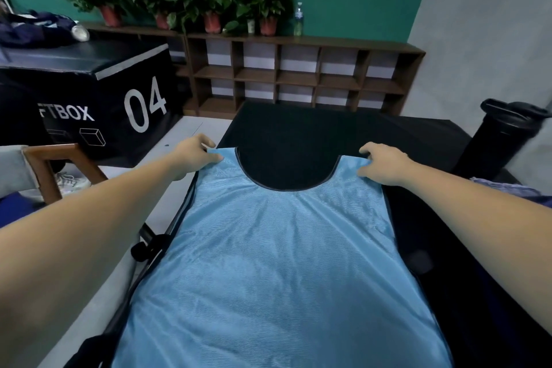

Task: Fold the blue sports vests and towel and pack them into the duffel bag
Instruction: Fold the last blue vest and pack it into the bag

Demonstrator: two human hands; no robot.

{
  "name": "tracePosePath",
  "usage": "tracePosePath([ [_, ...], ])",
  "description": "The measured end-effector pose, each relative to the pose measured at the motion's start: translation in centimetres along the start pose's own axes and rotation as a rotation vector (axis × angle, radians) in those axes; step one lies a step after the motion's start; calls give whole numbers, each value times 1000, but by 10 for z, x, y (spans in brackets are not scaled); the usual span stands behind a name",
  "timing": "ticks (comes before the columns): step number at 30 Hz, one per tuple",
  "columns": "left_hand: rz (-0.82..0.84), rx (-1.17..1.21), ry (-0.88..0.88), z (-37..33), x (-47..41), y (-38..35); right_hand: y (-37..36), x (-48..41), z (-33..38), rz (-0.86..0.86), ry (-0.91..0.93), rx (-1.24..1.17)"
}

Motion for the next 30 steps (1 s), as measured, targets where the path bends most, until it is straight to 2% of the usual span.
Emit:
tracePosePath([
  [5,23,31,-17,-22,8,6,6,1,-7,28,-73,-334],
  [7,25,89,-27,-33,14,11,13,5,-7,29,-61,-392],
  [16,4,123,-198,-107,55,50,83,46,4,-132,86,-452],
  [25,106,69,-300,-161,157,69,126,134,16,-151,230,-491],
  [30,93,-21,-331,-160,219,83,136,199,12,-150,273,-507],
])
Point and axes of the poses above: each hand's wrist, its own x-axis away from the middle knuckle, its own y-axis out of the back of the hand, z = x × y, the point moved 8 cm from there along -x, towards the middle knuckle, and after that the axes turned 11 degrees about x, right-handed, at the moved point
